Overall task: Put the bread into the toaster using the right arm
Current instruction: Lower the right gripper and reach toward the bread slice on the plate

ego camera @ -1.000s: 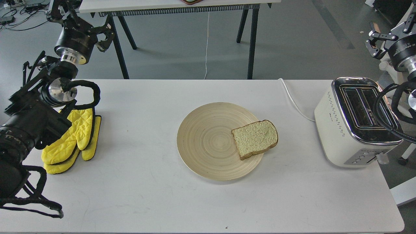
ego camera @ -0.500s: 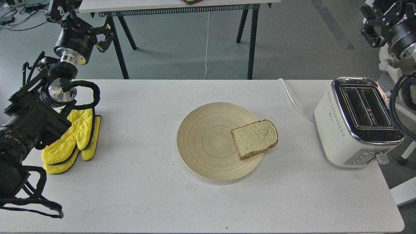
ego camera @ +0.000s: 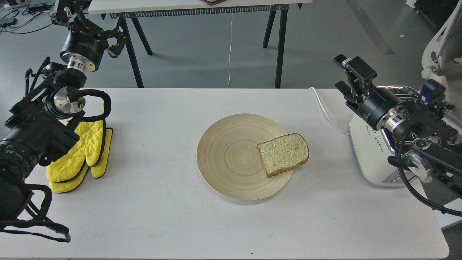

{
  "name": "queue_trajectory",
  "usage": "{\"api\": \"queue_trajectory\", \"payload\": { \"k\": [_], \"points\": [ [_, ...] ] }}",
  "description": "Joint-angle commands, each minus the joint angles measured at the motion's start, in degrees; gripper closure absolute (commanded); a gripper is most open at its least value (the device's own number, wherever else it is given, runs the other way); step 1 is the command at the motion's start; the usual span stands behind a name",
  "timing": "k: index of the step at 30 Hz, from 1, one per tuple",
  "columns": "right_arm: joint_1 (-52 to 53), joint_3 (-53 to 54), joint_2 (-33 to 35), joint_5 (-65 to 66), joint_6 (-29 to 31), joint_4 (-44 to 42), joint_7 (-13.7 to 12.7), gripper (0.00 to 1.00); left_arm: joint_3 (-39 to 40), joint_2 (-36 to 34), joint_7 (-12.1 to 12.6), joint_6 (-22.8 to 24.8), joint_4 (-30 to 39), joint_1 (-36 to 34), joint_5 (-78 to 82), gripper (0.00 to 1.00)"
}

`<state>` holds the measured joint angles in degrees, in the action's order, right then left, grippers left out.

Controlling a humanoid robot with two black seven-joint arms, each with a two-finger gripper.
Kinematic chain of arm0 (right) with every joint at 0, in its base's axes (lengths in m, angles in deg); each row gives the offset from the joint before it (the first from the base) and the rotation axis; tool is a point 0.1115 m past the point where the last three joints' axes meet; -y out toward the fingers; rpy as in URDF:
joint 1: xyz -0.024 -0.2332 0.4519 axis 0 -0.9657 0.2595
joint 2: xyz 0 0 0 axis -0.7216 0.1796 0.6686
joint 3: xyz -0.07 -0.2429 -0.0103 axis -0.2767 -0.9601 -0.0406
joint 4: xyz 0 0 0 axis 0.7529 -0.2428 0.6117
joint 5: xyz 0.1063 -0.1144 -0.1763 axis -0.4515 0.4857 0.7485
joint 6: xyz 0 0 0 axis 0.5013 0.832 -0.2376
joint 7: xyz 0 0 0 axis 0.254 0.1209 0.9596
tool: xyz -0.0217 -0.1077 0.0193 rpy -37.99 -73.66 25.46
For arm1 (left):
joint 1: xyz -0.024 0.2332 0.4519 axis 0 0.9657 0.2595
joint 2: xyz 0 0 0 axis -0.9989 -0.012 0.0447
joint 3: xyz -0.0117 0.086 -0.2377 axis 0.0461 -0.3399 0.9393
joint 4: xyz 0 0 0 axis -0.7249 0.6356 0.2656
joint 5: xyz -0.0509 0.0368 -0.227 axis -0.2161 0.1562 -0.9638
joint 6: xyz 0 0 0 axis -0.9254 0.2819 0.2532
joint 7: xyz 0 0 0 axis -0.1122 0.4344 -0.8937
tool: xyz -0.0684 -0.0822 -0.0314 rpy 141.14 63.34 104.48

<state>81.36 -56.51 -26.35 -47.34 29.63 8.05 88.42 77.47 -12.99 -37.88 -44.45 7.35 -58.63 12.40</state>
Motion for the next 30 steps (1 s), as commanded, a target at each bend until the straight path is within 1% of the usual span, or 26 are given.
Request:
{"api": "queue_trajectory", "payload": {
  "k": [1,7,14,19,26,30],
  "points": [
    [-2.7,-2.4,-3.3,5.5,-3.2,-0.8,-0.3,0.02,0.0,0.0,-0.1,0.0,0.0,0.0,0.0,0.00],
    [-6.3,-4.7,-6.5,7.2,-6.3,-2.5,-0.4,0.02,0.0,0.0,-0.1,0.0,0.0,0.0,0.0,0.00],
    [-6.5,-10.5,-10.1,7.1,-11.7,-8.6,-1.2,0.02,0.0,0.1,-0.1,0.0,0.0,0.0,0.0,0.00],
    [-6.6,-10.9,-12.6,6.7,-11.5,-12.1,-1.3,0.06,-0.1,0.1,-0.1,0.0,0.0,0.0,0.0,0.00],
    [-6.5,-11.3,-15.5,6.7,-11.3,-13.6,-1.5,0.21,-0.1,0.1,-0.1,0.0,0.0,0.0,0.0,0.00],
    [-6.5,-11.4,-17.1,6.8,-11.0,-15.2,-1.5,0.32,-0.1,0.1,0.0,0.0,0.0,0.0,0.0,0.00]
  ]
}}
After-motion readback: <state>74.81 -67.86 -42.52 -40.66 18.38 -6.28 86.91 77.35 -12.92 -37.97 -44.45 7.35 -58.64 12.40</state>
